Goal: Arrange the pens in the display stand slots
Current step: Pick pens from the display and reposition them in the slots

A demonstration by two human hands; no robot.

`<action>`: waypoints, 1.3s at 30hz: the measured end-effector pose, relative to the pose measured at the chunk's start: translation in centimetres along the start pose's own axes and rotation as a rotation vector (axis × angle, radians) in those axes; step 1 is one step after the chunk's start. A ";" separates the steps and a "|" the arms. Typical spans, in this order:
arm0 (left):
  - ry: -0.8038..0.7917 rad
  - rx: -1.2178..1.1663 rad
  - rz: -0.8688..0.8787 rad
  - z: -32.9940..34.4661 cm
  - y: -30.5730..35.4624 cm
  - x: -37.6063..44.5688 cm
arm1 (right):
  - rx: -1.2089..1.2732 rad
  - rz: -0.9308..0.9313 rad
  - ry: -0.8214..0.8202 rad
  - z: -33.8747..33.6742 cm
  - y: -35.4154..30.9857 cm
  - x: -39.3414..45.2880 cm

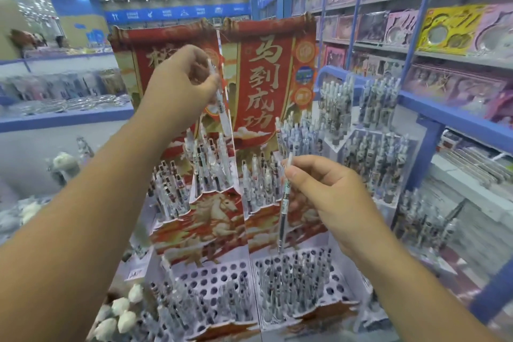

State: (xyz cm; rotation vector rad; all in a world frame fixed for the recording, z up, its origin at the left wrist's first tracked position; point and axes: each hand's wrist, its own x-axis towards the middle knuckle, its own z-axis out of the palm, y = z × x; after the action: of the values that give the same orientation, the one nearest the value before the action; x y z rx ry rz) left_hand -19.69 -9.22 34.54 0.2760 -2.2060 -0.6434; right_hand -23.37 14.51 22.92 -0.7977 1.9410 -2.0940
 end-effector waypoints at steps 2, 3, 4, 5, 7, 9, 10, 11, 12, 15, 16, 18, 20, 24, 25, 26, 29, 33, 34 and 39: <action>-0.109 0.074 -0.089 0.6 -0.5 0.1 | -0.019 -0.010 -0.019 -0.3 0.0 0.4; -0.182 0.114 -0.137 0.8 -0.6 0.1 | -0.024 -0.014 -0.024 -0.5 -0.1 0.6; -0.254 0.158 -0.175 1.0 -0.6 0.0 | -0.021 -0.015 -0.029 -0.7 -0.1 0.8; -0.305 0.189 -0.203 1.2 -0.5 0.0 | -0.014 -0.014 -0.039 -0.9 -0.1 0.9; -0.326 0.194 -0.256 1.3 -0.2 -0.1 | -0.003 -0.012 -0.063 -1.2 -0.1 1.1; -0.313 0.170 -0.305 1.0 0.1 0.2 | 0.003 -0.016 -0.080 -1.5 0.1 1.3; -0.319 0.163 -0.318 0.8 0.1 0.3 | 0.003 -0.015 -0.083 -1.7 0.2 1.5; -0.329 0.164 -0.323 0.7 0.1 0.4 | 0.001 -0.014 -0.085 -1.9 0.3 1.6; -0.342 0.176 -0.320 0.7 0.1 0.4 | 0.001 -0.014 -0.085 -2.0 0.4 1.7; -0.373 0.195 -0.289 1.2 -0.1 0.1 | 0.001 -0.013 -0.094 -2.3 0.6 1.8; -0.378 0.190 -0.286 1.2 -0.1 0.0 | 0.001 -0.013 -0.097 -2.4 0.6 1.9; -0.403 0.237 -0.271 1.1 -0.3 0.0 | 0.008 -0.017 -0.104 -2.5 0.6 2.0; -0.465 0.309 -0.256 0.9 -0.3 -0.2 | 0.006 -0.026 -0.108 -2.5 0.6 2.1; -0.563 0.447 -0.210 0.7 0.0 -0.3 | -0.006 -0.036 -0.087 -2.6 0.6 2.3; -0.593 0.482 -0.206 0.7 0.0 -0.3 | -0.006 -0.035 -0.082 -2.6 0.5 2.3; -0.615 0.500 -0.217 0.7 0.2 -0.5 | -0.006 -0.035 -0.080 -2.6 0.5 2.4; -0.620 0.522 -0.211 1.2 -0.1 -0.5 | -0.014 -0.035 -0.072 -2.6 0.5 2.2; -0.455 0.366 -0.138 0.9 0.8 -2.2 | -0.024 -0.024 -0.048 -2.7 0.4 2.0; -0.339 0.301 -0.096 0.4 1.2 -3.9 | -0.021 -0.016 -0.042 -2.8 0.4 1.9; -0.082 -0.115 -0.255 1.3 -0.1 -10.9 | -0.069 0.002 -0.019 -3.6 0.6 0.6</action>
State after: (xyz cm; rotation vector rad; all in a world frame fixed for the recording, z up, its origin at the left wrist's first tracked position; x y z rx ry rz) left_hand -13.55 -4.57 26.77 0.4837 -2.2209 -0.9322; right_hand -25.83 17.27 22.47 -0.8247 2.0139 -2.0204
